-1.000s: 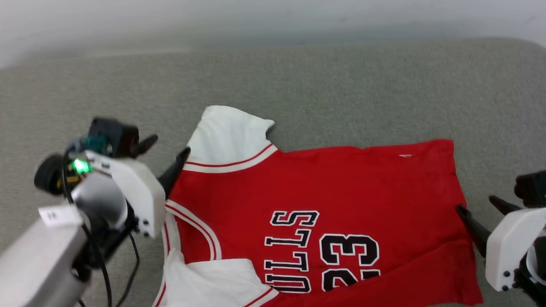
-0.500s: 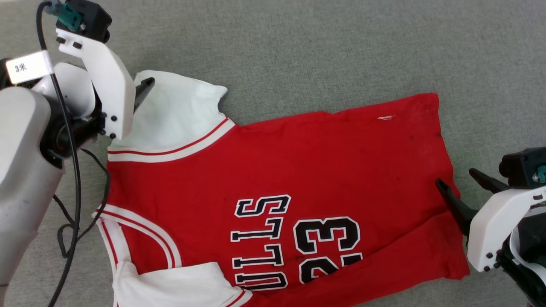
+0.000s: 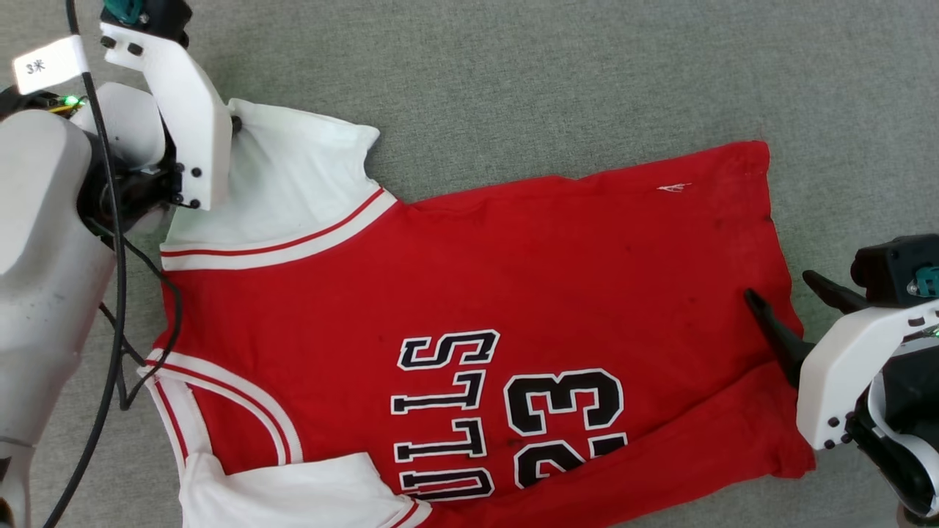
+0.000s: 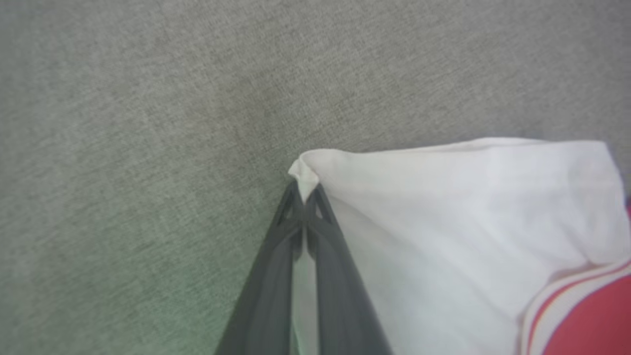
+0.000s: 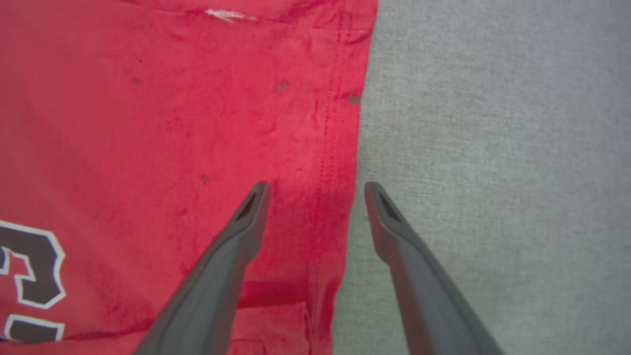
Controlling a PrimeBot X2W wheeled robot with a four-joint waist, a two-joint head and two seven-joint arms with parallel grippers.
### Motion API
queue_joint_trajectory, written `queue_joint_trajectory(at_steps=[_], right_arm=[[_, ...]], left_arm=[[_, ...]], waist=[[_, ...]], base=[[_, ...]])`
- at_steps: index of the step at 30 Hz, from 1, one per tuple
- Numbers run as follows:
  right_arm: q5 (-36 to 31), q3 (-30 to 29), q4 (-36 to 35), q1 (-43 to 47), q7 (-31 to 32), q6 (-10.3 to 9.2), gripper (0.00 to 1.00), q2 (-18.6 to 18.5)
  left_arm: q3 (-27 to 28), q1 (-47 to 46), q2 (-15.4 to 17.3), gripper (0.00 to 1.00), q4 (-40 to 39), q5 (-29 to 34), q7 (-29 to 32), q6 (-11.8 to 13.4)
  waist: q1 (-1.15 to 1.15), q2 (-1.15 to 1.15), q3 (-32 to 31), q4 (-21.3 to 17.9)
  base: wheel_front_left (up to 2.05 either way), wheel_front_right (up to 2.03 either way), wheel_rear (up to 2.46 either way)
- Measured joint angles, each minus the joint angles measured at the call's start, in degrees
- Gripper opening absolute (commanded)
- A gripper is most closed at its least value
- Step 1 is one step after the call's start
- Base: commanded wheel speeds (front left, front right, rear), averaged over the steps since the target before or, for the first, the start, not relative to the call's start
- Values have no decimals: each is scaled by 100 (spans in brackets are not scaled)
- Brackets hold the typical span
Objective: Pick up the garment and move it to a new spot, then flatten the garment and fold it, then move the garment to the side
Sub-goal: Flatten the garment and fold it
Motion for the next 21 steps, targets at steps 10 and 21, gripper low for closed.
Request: queue_joint_trajectory(at_steps=[10, 21], right_arm=[[392, -141, 51, -452, 815, 0, 100, -474], [829, -353, 1249, -1667, 1924, 0, 100, -868]], left_arm=[[59, 75, -76, 0, -215, -308, -453, -126], [3, 472, 219, 0, -1798, -487, -472, -135]], waist=[[0, 0, -310, 257], [-1, 0, -401, 868]], base=[[0, 0, 0], [0, 0, 0]])
